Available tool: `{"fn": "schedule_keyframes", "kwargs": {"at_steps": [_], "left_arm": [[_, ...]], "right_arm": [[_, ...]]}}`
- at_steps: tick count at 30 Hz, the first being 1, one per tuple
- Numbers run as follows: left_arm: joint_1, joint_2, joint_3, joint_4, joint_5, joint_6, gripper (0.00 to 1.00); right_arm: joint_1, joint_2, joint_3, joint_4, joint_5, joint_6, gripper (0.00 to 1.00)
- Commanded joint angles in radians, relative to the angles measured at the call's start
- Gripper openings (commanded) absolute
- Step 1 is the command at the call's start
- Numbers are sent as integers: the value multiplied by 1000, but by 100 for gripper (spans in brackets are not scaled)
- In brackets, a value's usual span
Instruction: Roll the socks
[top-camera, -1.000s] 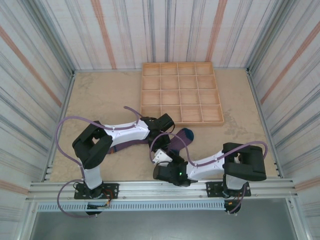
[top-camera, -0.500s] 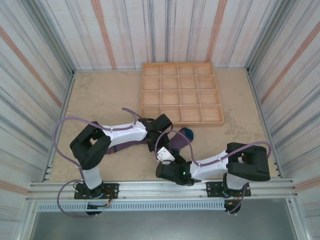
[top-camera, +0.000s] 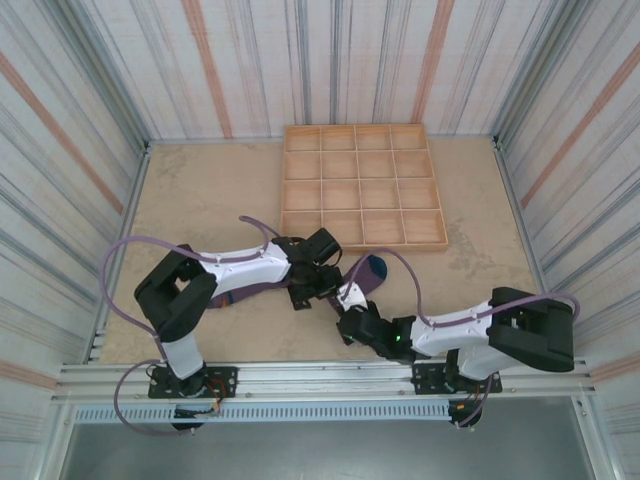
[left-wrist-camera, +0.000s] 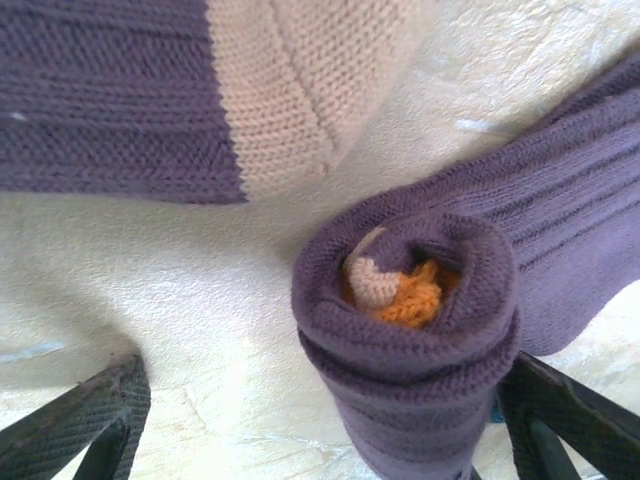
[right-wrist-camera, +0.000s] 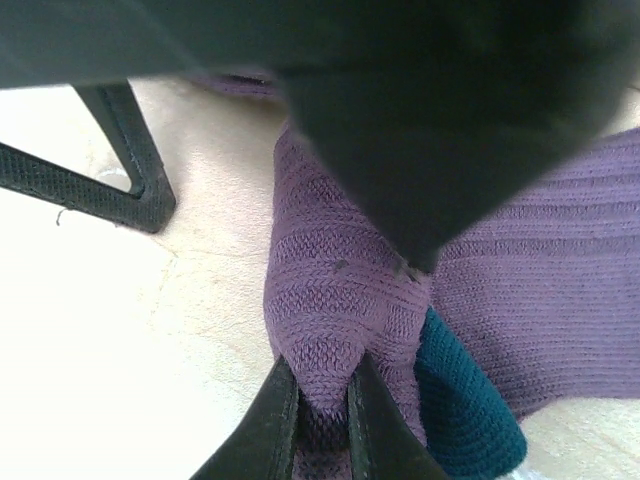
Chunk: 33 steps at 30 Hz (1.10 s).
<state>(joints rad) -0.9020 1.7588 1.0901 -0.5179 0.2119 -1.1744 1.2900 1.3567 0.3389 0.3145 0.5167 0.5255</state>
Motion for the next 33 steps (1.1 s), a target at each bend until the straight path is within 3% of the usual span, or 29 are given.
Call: {"fn": "schedule_keyframes", "kwargs": {"at_steps": [1,6,16,25,33], "left_arm": [[9,-64,-26,10,-31,17,97],[14,-101,-41,38,-57,29,99],[17,-184,-103,118,-96,42,97],[-3,-194,-161,192,-67,33,82],[-24,-178,-162,209,-74,36,83]], "right_arm": [[-36,-8,-74,-75,-172,85,0],[-140,-51,-146,-9,-329,133,0],[-340,-66,-164,-46,-573,198,0],[-552,50,-174,15,-869,293,0],[-653,98,-178,42,-973,358,0]]}}
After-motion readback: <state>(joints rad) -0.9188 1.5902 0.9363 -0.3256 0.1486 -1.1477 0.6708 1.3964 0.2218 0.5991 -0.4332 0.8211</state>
